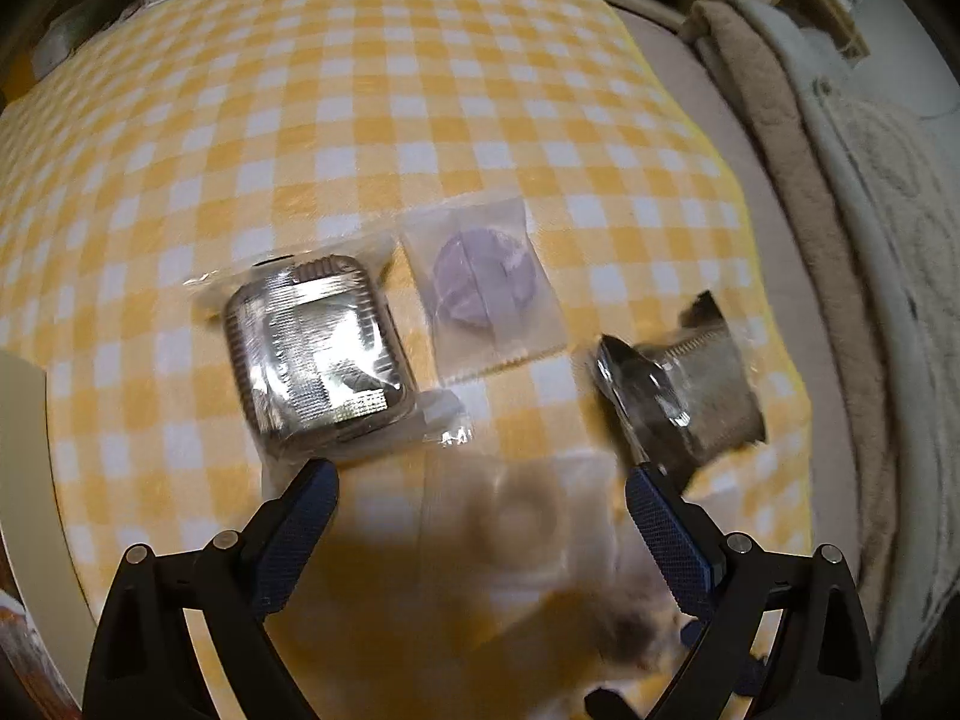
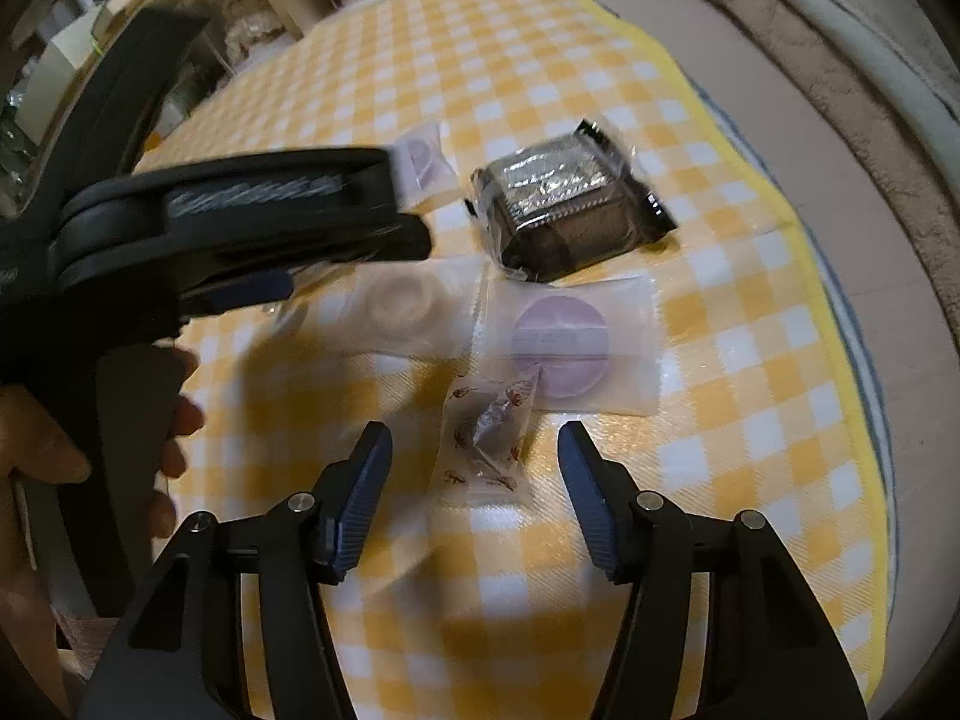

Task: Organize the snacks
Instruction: 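Grasp the brown-candy clear packet with the right tool while the left grasps the ring-cookie packet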

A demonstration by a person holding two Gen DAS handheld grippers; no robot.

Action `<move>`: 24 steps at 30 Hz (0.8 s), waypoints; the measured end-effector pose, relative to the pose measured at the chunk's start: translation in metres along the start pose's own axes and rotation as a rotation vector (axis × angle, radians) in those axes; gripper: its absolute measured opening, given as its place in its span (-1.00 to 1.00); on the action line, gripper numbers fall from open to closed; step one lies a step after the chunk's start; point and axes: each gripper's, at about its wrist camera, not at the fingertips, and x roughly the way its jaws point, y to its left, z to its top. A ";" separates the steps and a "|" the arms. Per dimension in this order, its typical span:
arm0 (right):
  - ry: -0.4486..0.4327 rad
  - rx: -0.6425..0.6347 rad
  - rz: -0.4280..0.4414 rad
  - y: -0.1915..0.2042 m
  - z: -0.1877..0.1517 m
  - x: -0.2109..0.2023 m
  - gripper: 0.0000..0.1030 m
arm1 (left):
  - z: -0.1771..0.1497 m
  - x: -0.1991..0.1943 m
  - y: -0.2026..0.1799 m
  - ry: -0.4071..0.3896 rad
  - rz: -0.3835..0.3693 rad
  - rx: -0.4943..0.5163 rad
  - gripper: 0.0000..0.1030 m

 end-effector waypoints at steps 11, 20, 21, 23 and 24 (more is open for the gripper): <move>0.086 -0.053 -0.029 0.003 -0.006 0.018 -0.36 | 0.007 0.041 -0.002 -0.018 0.210 0.122 0.88; 0.029 -0.013 0.001 -0.013 -0.005 -0.012 -0.38 | -0.027 0.040 -0.001 0.012 0.152 0.207 0.88; 0.021 0.001 0.001 -0.017 -0.005 -0.015 -0.38 | -0.030 0.039 -0.001 0.016 0.142 0.212 0.88; 0.006 0.032 0.003 -0.025 -0.003 -0.023 -0.38 | -0.037 0.038 -0.003 0.027 0.114 0.213 0.85; 0.002 0.041 0.003 -0.026 -0.003 -0.026 -0.38 | -0.041 0.034 -0.002 0.026 0.098 0.207 0.78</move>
